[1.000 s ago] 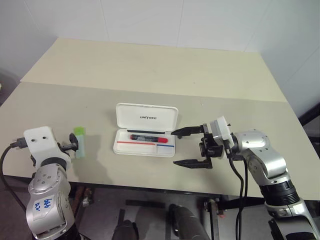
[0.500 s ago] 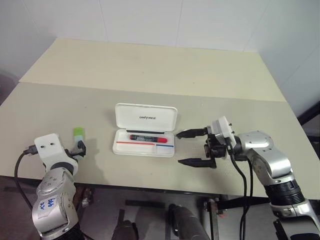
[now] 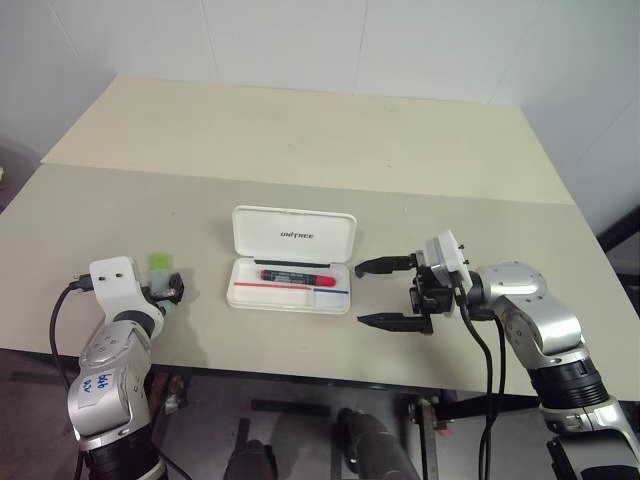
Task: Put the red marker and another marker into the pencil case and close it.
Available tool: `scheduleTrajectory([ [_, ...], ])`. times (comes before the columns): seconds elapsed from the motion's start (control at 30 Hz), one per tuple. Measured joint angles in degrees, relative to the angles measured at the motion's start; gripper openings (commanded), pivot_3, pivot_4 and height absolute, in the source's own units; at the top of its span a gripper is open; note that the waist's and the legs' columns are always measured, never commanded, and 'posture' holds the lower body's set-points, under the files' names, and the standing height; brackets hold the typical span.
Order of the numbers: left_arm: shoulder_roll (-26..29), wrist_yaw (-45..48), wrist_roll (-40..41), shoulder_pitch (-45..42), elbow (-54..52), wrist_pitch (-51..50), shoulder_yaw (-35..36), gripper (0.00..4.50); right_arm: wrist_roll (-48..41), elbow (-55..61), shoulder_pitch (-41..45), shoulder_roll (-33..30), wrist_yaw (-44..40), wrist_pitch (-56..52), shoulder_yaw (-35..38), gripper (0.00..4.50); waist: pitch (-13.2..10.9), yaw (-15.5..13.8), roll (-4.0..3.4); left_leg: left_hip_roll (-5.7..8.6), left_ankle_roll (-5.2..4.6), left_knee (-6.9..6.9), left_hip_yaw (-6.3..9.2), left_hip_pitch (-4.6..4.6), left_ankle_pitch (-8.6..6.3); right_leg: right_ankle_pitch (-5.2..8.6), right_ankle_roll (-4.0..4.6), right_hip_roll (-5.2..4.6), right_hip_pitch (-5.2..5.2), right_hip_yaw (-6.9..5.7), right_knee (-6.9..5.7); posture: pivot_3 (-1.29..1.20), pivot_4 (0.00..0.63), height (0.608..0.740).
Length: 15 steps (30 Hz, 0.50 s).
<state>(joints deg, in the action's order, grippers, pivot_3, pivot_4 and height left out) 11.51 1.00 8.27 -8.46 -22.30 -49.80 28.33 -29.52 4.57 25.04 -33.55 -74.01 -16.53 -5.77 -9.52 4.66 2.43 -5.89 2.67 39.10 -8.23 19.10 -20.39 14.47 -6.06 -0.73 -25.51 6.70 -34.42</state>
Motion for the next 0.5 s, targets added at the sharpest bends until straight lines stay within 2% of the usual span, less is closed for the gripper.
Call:
scheduleTrajectory([
  [0.1,0.36,0.14,0.54,-0.02,0.71,0.68,-0.15,4.45,-0.02,0.02,0.00,0.00,0.30,-0.01,0.00,4.50,0.00,-0.05,0.00,0.00,-0.01,0.00,0.01,-0.01,0.00,0.01,0.01,0.00,0.00,0.00,-0.01,0.00,0.150,0.740],
  [0.23,0.34,0.47,1.73,-0.51,2.27,1.66,0.65,3.60,-0.02,0.03,0.00,0.01,0.72,-0.01,0.00,4.50,0.00,-0.16,-0.01,0.00,-0.04,0.00,0.02,-0.02,0.02,0.03,0.06,0.00,0.01,0.00,-0.02,0.00,0.150,0.740],
  [0.47,0.33,1.84,5.11,-1.17,2.82,1.15,0.98,1.20,-0.02,0.03,0.45,0.08,1.12,0.00,0.00,4.50,0.00,-1.10,-0.01,0.06,-0.04,0.00,0.01,0.01,0.02,0.02,0.05,-0.07,0.02,0.00,0.04,0.00,0.150,0.740],
  [0.5,0.33,2.05,5.42,-1.23,2.82,1.13,0.93,1.07,-0.01,0.03,0.46,0.15,1.13,0.01,0.00,4.50,0.00,-1.28,-0.01,0.06,-0.03,0.00,0.01,0.01,0.02,0.02,0.05,-0.07,0.02,0.00,0.05,0.00,0.150,0.740],
])
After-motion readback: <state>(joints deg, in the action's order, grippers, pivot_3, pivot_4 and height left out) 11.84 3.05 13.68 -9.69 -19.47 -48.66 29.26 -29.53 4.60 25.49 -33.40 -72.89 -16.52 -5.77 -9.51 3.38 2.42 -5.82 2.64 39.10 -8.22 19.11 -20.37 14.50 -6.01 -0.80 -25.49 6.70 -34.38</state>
